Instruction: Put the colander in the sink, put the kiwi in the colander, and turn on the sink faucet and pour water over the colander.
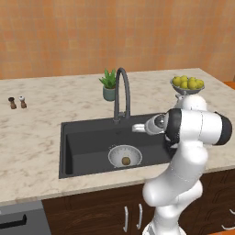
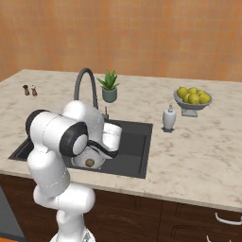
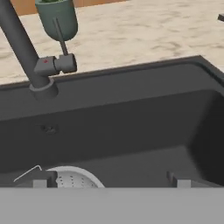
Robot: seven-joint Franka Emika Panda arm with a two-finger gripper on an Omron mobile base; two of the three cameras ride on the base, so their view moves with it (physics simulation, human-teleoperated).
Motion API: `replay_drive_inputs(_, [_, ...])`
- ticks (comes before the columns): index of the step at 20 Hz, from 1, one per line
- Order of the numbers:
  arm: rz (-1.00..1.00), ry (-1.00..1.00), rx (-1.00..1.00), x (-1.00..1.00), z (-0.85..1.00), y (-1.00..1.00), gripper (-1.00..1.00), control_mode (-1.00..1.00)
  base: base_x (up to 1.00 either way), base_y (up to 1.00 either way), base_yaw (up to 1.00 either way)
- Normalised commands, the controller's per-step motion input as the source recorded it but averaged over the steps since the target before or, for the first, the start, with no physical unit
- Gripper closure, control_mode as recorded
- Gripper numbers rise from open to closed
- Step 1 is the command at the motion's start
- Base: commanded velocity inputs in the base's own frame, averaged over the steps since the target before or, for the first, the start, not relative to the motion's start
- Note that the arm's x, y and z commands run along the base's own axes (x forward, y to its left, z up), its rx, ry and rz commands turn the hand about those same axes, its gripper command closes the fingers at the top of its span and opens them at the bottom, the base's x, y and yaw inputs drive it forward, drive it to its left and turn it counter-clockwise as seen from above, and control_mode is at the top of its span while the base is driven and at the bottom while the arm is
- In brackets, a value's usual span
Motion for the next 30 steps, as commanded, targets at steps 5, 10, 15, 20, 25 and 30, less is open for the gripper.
replay_drive_inputs(5, [0.16,-0.08,-0.03,0.02,0.78,-0.15,-1.00,-1.00,0.00,0.00,0.00])
replay_drive_inputs(10, [0.22,-0.08,-0.06,0.23,0.96,0.00,-1.00,-1.00,0.00,0.00,0.00])
replay_drive_inputs(15, [0.18,-0.02,-0.10,0.03,0.93,0.00,-1.00,-1.00,0.00,0.00,0.00])
replay_drive_inputs(20, [0.25,-0.15,-0.08,0.10,0.93,-0.01,-1.00,-1.00,0.00,0.00,0.00])
replay_drive_inputs(25, [0.28,-0.16,-0.08,0.14,0.93,-0.22,-1.00,-1.00,0.00,0.00,0.00])
replay_drive_inputs(30, [0.22,-0.02,-0.10,0.03,0.79,-0.54,-1.00,-1.00,0.00,0.00,0.00])
